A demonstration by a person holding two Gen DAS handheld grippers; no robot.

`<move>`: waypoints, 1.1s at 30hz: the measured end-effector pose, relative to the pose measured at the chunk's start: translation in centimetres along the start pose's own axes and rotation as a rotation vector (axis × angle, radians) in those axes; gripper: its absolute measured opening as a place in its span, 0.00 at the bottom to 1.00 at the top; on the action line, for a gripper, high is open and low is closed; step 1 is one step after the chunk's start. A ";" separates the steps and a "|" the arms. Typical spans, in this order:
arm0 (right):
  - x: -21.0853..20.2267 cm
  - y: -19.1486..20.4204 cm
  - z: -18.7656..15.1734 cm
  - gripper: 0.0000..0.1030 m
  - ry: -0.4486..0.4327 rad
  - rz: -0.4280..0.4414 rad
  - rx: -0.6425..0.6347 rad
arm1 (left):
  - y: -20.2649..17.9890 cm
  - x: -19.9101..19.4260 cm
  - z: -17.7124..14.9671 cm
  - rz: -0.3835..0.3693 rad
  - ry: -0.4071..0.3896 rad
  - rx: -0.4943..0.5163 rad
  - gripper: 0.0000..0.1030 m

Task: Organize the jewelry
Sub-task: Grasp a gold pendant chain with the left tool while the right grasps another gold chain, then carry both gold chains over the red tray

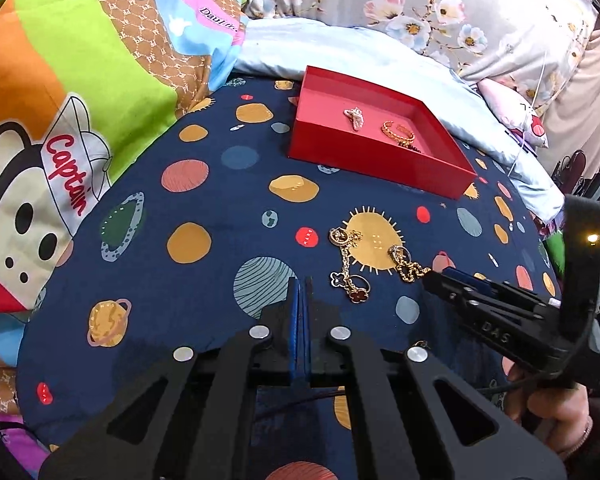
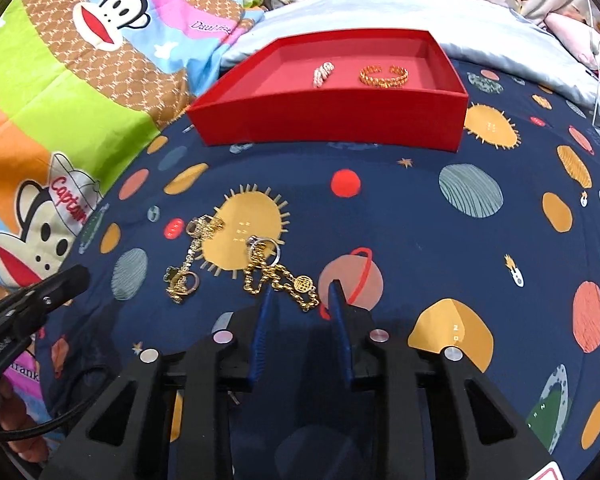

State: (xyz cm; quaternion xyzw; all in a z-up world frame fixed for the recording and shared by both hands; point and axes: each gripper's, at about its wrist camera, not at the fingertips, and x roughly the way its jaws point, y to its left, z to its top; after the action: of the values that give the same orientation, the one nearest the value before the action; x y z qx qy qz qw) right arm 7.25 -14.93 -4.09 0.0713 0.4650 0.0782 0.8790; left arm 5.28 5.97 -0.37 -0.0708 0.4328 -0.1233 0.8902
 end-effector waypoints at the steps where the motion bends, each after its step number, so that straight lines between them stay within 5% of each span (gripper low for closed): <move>1: 0.0 0.0 0.0 0.23 0.001 -0.003 -0.006 | 0.0 0.1 0.0 0.000 0.002 0.000 0.01; 4: 0.1 0.1 -0.1 0.08 -0.006 -0.043 -0.040 | -0.2 0.3 0.0 -0.006 0.007 -0.002 0.01; 10: -0.8 -0.6 -0.6 0.03 -0.015 -0.036 -0.034 | -0.5 0.4 -0.2 -0.009 0.012 0.002 0.01; 33: -11.7 -1.5 1.4 0.02 -0.235 0.002 0.029 | -2.8 -1.9 0.8 -0.064 -0.033 0.042 0.01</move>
State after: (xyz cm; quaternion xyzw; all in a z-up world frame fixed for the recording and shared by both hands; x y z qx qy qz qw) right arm 2.04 -18.86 5.82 0.0931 0.3600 0.0633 0.9261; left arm 4.31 3.80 2.25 -0.0679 0.4127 -0.1596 0.8942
